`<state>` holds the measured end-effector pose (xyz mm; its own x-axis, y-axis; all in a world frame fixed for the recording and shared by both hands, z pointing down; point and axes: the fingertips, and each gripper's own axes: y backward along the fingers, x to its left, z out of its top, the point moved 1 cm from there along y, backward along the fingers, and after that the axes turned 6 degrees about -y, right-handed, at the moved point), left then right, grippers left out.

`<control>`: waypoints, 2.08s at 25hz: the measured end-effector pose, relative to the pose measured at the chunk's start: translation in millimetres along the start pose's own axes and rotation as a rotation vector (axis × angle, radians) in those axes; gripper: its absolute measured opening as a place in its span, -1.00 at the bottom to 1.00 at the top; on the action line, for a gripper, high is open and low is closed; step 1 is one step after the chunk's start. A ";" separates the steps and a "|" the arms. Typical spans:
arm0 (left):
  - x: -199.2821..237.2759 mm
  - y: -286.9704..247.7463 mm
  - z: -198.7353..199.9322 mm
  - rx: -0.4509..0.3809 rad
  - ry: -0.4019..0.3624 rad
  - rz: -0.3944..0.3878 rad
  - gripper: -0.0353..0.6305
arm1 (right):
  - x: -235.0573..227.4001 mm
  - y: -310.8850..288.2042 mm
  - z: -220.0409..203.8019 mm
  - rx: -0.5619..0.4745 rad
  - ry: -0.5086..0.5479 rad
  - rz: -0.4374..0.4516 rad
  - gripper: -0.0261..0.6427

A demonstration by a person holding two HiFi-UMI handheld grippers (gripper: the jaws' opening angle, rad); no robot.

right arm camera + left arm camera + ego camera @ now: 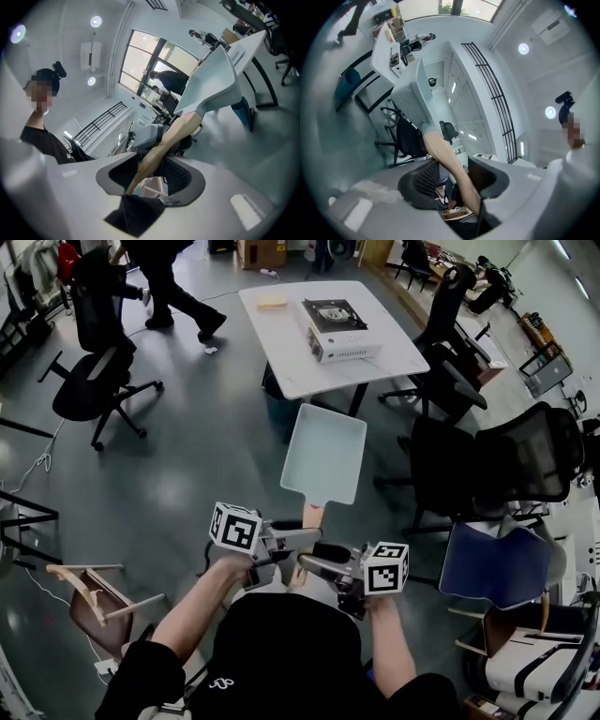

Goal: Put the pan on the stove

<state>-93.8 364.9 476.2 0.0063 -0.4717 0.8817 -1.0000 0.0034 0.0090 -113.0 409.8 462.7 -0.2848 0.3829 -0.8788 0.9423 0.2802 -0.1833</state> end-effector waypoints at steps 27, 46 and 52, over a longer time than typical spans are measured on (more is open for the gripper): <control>24.4 -19.6 56.1 -0.025 -0.015 -0.003 -0.30 | -24.3 1.0 60.6 0.009 0.039 0.011 -0.39; 101.8 -64.8 172.8 -0.087 0.014 0.015 -0.29 | -100.4 7.0 187.4 0.053 0.040 0.027 -0.39; 121.5 -85.8 209.8 -0.097 0.018 0.025 -0.29 | -121.6 15.5 228.4 0.066 0.032 0.035 -0.39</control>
<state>-8.7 122.3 483.7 -0.0176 -0.4542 0.8907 -0.9944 0.1004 0.0316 -23.5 166.5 466.1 -0.2562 0.4199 -0.8707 0.9609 0.2082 -0.1824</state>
